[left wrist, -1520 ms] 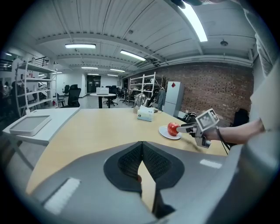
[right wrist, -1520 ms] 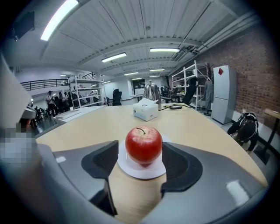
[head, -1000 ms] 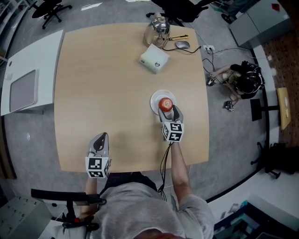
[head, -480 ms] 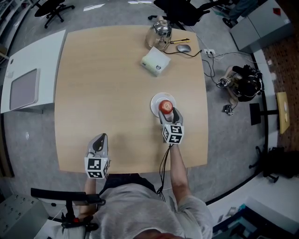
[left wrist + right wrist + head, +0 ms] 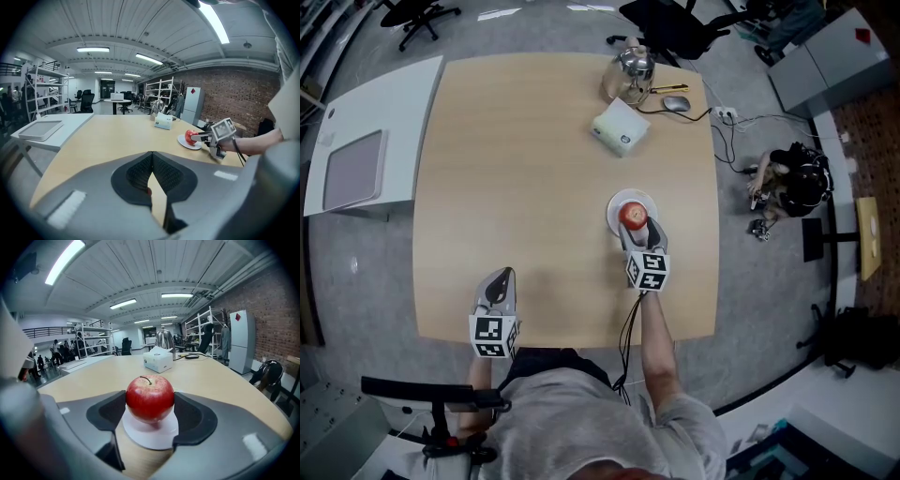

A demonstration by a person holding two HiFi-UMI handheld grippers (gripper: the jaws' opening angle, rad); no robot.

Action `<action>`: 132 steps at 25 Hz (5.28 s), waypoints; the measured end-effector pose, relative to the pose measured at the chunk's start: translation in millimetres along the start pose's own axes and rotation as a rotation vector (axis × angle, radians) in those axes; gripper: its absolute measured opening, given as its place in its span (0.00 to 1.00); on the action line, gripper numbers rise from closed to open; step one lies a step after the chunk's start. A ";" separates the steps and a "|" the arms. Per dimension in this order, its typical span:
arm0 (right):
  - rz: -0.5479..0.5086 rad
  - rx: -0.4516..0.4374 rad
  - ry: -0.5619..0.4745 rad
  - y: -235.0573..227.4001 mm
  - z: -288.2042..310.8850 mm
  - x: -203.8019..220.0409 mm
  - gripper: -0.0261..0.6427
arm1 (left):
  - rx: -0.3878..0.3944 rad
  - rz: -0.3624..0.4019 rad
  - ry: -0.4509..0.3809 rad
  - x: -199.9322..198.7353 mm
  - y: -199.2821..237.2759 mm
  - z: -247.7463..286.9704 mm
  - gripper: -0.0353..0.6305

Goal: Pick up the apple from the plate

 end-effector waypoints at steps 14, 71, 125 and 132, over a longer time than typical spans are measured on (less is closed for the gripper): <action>-0.030 -0.058 -0.043 23.2 4.5 -23.6 0.53 | -0.046 -0.020 -0.040 0.5 10.8 -15.0 0.08; -0.296 -0.601 -0.043 325.7 68.0 -42.6 0.53 | -0.501 -0.262 -0.114 84.9 102.1 -175.9 0.08; -0.346 -0.709 0.047 381.1 81.5 4.6 0.56 | -0.591 -0.307 -0.087 110.3 105.2 -194.7 0.08; -0.342 -0.707 0.024 380.3 76.2 -5.0 0.57 | -0.582 -0.296 -0.106 105.7 104.1 -194.6 0.08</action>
Point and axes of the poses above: the fingertips, and each gripper's own axes: z forward along the fingers, y to its left, x out of its underside, the point moved 5 cm from there along -z, backward along the fingers, and after that the axes turned 8 degrees about x, right-handed, at the moved point
